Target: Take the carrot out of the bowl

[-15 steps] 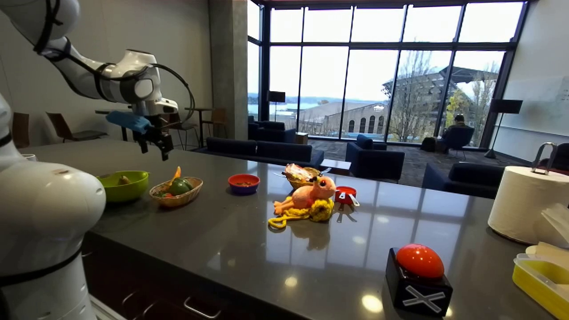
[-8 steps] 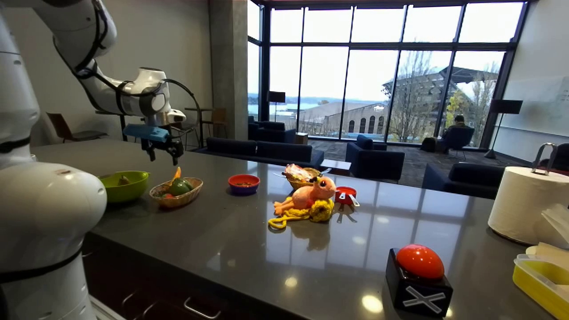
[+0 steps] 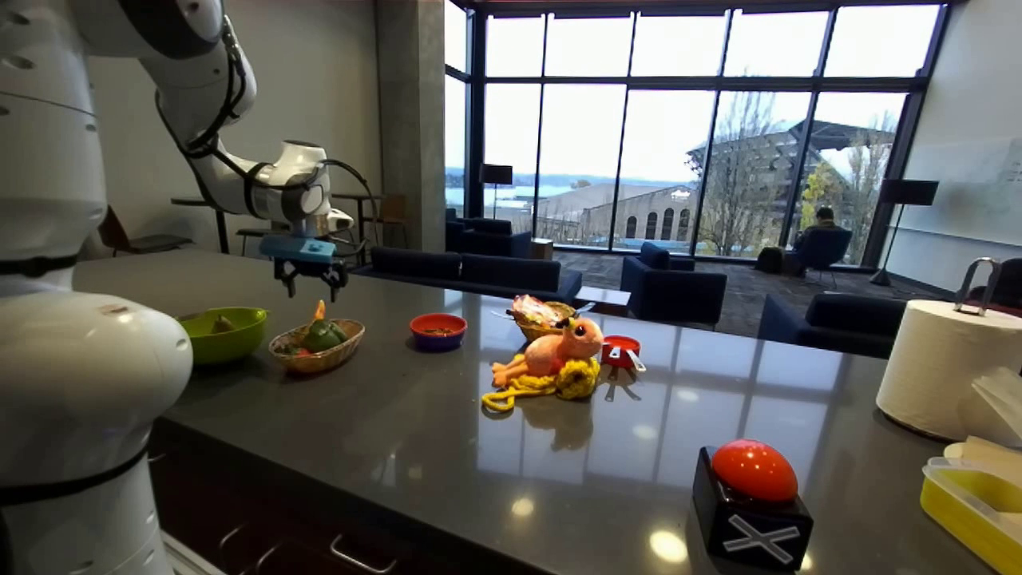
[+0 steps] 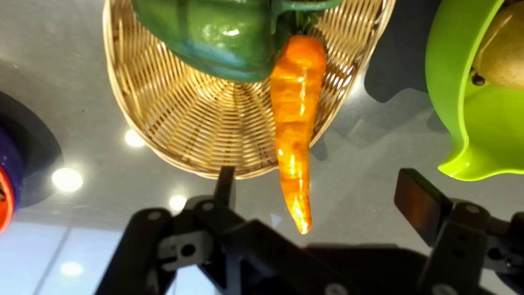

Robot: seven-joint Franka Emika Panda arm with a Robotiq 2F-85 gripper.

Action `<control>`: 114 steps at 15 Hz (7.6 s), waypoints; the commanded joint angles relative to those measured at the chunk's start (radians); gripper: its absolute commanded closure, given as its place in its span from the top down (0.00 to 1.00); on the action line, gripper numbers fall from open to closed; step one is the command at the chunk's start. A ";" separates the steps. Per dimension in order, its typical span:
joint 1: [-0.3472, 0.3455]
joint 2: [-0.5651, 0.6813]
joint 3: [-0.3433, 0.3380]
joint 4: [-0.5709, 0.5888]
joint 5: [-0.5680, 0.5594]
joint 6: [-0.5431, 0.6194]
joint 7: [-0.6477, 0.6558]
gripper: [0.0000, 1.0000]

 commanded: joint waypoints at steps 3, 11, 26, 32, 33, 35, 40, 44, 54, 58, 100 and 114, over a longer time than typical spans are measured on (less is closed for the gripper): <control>-0.021 0.084 0.010 0.063 0.045 0.014 -0.107 1.00; -0.034 0.162 0.027 0.083 0.073 0.011 -0.128 1.00; -0.041 0.124 0.022 0.058 0.052 -0.013 -0.076 0.07; -0.034 0.092 0.014 0.053 0.031 -0.039 -0.053 0.07; -0.035 0.086 0.015 0.052 0.034 -0.045 -0.052 0.07; -0.033 0.071 0.011 0.053 0.030 -0.057 -0.038 0.07; -0.020 0.016 0.010 0.070 0.005 -0.068 0.015 0.07; 0.010 -0.035 0.026 0.078 -0.004 -0.069 0.058 0.07; 0.120 -0.068 0.119 0.070 0.038 -0.034 0.102 0.07; 0.144 -0.056 0.142 0.065 0.047 -0.020 0.084 0.07; -0.142 -0.191 -0.170 -0.374 -0.227 0.034 0.180 0.64; -0.103 -0.521 -0.139 -0.404 -0.005 -0.234 0.302 1.00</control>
